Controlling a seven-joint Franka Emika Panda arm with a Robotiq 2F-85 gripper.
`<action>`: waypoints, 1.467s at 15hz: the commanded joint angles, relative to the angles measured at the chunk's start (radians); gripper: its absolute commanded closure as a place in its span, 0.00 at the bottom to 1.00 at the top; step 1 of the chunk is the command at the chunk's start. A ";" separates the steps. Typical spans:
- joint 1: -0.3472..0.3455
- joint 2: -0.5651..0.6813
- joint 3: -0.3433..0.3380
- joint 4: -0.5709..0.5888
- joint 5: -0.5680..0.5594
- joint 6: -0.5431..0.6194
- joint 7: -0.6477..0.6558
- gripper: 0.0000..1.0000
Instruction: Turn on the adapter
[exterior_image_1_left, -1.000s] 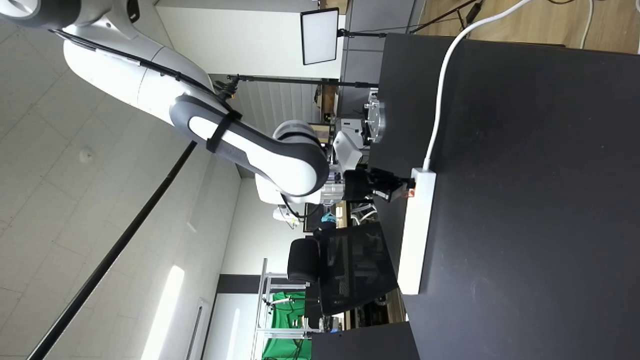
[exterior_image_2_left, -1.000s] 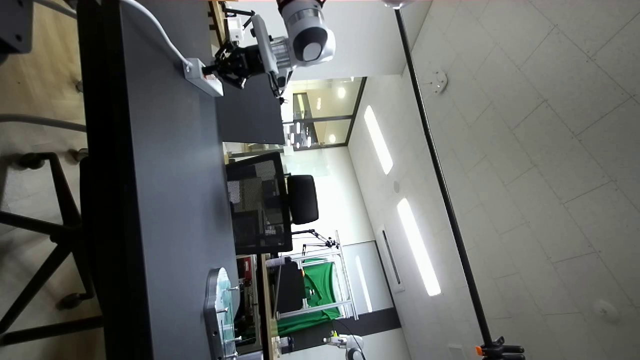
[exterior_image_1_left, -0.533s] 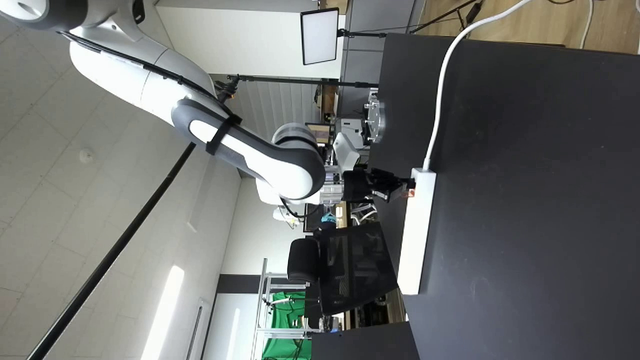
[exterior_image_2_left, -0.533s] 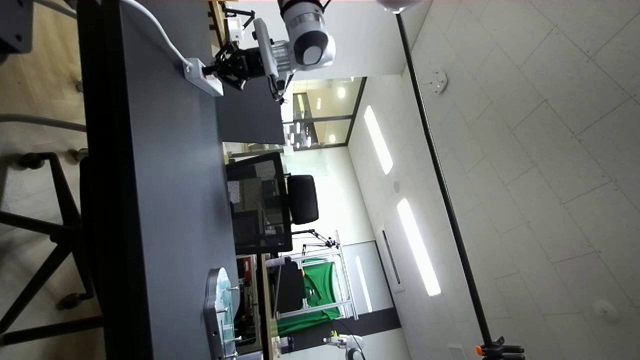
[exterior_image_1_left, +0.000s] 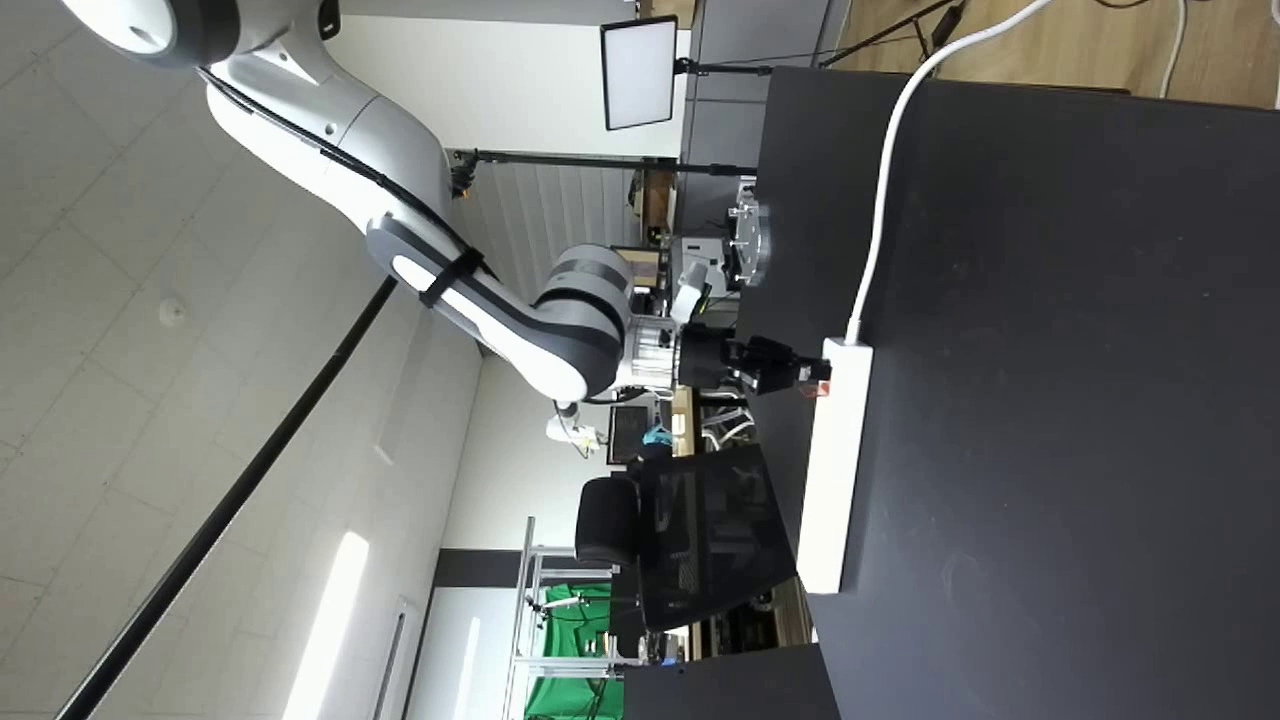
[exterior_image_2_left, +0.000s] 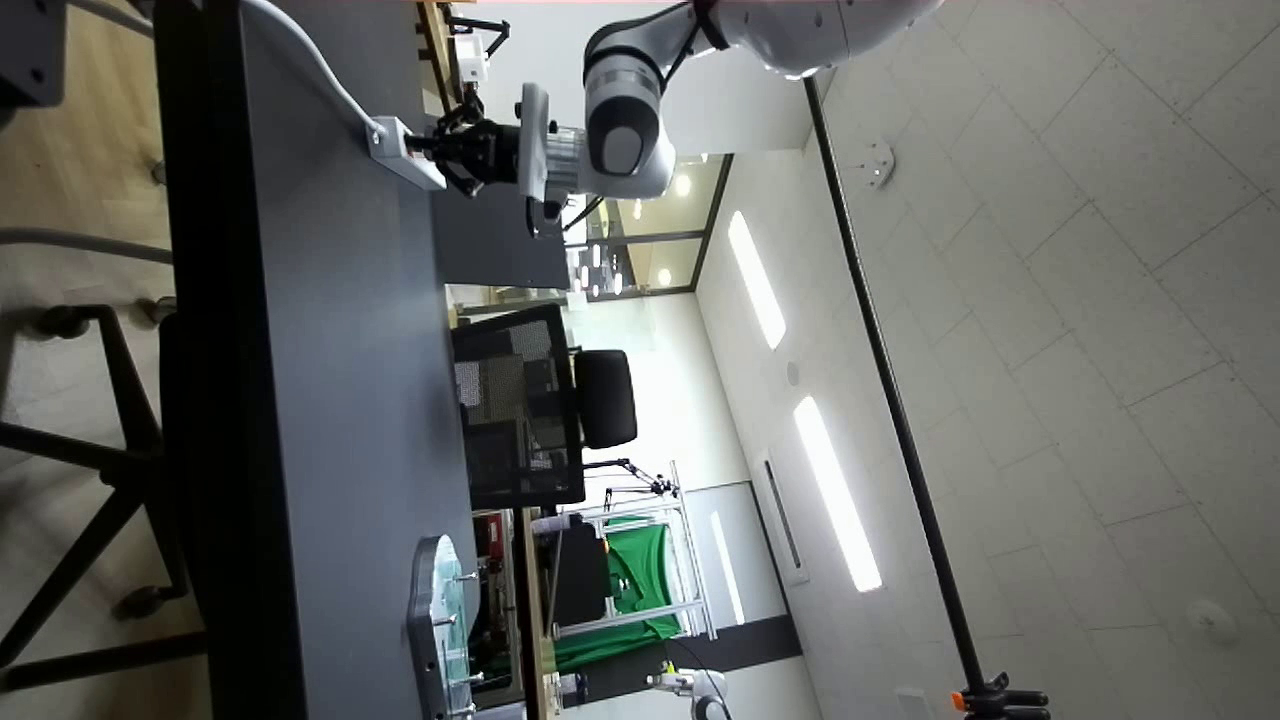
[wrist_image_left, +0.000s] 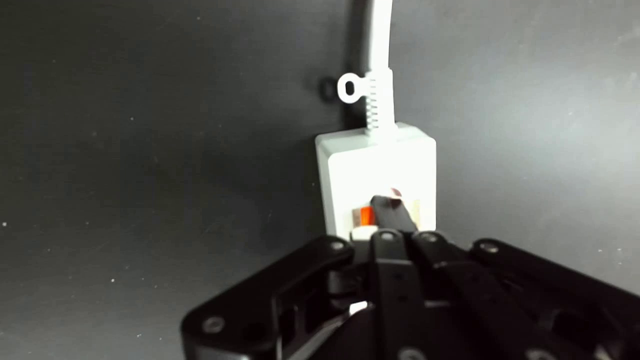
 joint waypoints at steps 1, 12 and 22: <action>-0.071 0.151 0.049 0.115 0.087 -0.058 -0.128 1.00; -0.152 0.343 0.024 0.418 0.348 -0.544 -0.267 1.00; -0.078 0.268 -0.053 0.486 0.335 -0.588 -0.199 1.00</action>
